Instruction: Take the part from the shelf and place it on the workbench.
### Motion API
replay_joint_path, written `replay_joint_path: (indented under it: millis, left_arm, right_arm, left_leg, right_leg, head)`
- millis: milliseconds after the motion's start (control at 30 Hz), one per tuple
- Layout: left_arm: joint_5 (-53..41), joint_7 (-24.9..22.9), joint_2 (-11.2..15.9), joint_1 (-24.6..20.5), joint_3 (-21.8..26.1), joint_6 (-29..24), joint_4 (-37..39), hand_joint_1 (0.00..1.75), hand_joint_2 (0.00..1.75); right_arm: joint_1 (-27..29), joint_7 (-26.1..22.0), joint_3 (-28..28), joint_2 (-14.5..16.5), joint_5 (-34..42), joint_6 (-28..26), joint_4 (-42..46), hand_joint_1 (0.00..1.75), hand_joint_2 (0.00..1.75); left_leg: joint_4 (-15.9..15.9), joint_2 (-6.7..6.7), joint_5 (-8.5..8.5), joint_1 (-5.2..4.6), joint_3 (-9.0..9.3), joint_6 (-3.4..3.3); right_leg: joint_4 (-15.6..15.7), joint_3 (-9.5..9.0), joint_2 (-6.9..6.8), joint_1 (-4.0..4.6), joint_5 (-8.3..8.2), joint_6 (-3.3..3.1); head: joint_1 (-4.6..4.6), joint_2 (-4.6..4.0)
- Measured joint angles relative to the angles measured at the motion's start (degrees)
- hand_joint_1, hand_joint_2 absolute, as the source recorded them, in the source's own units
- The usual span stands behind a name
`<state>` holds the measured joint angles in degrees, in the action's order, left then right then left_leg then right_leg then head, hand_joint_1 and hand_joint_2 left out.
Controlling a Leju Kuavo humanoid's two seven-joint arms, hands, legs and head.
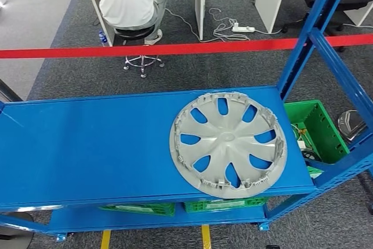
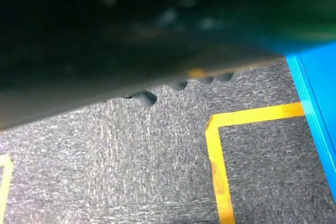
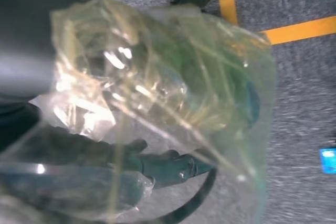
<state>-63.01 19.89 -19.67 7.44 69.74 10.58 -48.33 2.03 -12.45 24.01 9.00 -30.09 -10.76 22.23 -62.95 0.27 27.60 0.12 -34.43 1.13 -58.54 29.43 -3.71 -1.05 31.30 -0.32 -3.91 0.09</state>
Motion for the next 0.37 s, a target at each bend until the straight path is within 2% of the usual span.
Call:
replay_joint_path:
  millis: [33,67,167,300,333,367]
  left_arm:
    - [0.1,-0.1,0.0,0.0,-0.1,-0.1,0.0,0.0,0.0]
    - [0.3,-0.2,0.0,0.1,-0.1,-0.2,0.0,0.0,0.0]
    - [0.6,-0.5,-0.1,0.3,-0.4,-0.4,0.0,0.0,0.0]
    - [0.9,-0.7,-0.1,0.4,-0.8,-0.5,0.0,0.0,0.0]
    - [1.0,-0.7,-0.1,0.4,-0.9,-0.5,0.0,0.0,0.44]
    - [1.0,-0.7,-0.1,0.4,-0.9,-0.5,0.0,0.0,0.58]
  right_arm:
    - [-0.2,-0.1,0.0,0.0,-0.2,0.0,0.0,0.0,0.0]
    - [-0.3,-0.2,0.0,0.0,-0.3,-0.1,0.0,0.0,0.0]
    - [-0.3,-0.2,0.0,0.0,-0.3,0.0,0.0,0.0,0.0]
    - [-0.2,-0.2,0.0,0.0,-0.3,0.2,0.0,0.0,0.0]
    - [-0.2,-0.2,0.0,0.0,-0.3,0.2,0.0,0.0,0.0]
    - [-0.2,-0.2,0.0,0.0,-0.3,0.2,0.0,0.0,0.0]
  left_leg:
    - [2.8,0.3,-0.86,-0.1,1.39,-0.25]
    - [4.3,0.55,-0.95,-0.18,2.12,-0.19]
    - [4.9,0.66,-0.56,-0.25,2.43,0.27]
    - [4.9,0.67,-0.3,-0.31,2.57,-0.22]
    - [4.9,0.67,-0.24,-0.31,2.61,-0.32]
    - [4.9,0.67,-0.21,-0.31,2.64,-0.36]
  right_leg:
    - [-0.1,0.02,-0.21,0.15,0.28,0.17]
    - [-0.1,0.14,-0.35,0.3,0.48,0.2]
    - [0.1,0.07,-0.39,0.41,0.65,0.1]
    - [0.7,-0.37,-0.35,0.35,0.46,0.51]
    - [0.8,-0.46,-0.35,0.35,0.46,0.59]
    - [0.9,-0.51,-0.35,0.35,0.46,0.64]
  head:
    - [0.02,0.01]
    - [0.09,0.01]
    - [0.33,0.01]
    - [0.33,0.0]
    - [0.33,0.0]
    - [0.32,0.0]
